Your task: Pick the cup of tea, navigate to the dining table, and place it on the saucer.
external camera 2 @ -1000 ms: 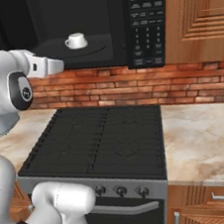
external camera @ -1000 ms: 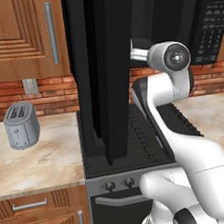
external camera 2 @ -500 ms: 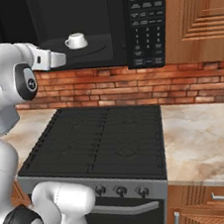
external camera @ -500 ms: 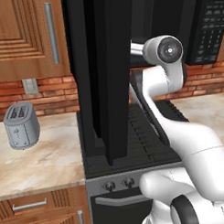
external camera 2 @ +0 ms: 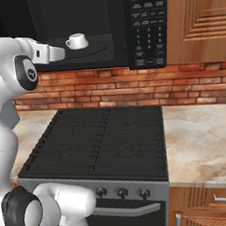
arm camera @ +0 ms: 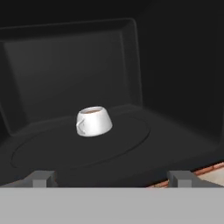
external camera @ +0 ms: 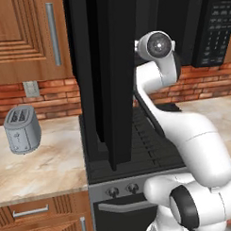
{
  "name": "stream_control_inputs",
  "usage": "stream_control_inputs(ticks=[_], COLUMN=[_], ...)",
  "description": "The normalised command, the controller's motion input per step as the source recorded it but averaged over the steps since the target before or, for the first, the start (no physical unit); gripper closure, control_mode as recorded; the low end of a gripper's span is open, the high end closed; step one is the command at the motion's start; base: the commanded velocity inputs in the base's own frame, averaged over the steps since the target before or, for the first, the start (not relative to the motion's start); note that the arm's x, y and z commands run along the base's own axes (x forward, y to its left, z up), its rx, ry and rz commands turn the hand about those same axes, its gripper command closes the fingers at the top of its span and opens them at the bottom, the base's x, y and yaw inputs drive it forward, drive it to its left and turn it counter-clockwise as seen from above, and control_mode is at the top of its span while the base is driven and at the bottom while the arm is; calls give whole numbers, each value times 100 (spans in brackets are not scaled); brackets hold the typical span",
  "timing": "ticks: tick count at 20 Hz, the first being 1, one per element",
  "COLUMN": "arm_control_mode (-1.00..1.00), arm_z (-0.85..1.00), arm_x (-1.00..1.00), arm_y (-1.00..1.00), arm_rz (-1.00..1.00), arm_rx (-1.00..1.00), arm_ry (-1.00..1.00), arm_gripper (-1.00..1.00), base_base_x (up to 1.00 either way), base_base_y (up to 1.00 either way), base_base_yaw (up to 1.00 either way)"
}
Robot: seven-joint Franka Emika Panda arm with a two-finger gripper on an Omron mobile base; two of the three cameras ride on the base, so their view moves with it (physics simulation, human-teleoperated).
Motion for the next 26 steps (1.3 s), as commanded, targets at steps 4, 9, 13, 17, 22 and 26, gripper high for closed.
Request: stream_control_inputs(ticks=[4, 9, 13, 17, 22, 26], arm_control_mode=[-100, -100, -100, -100, -100, -100], arm_z=[0, 0, 0, 0, 0, 0], arm_x=[37, 38, 45, 56, 51, 41], arm_y=[22, 31, 16, 1, 0, 0], arm_rz=[-5, -7, -4, -1, 0, 0], arm_rx=[0, 0, 0, 0, 0, 0], arm_ry=[0, 0, 3, 13, 13, 7], arm_gripper=[-100, -100, -100, -100, -100, -100], base_base_x=[0, 0, 0, 0, 0, 0], base_base_y=[0, 0, 0, 0, 0, 0], base_base_yaw=[0, 0, 0, 0, 0, 0])
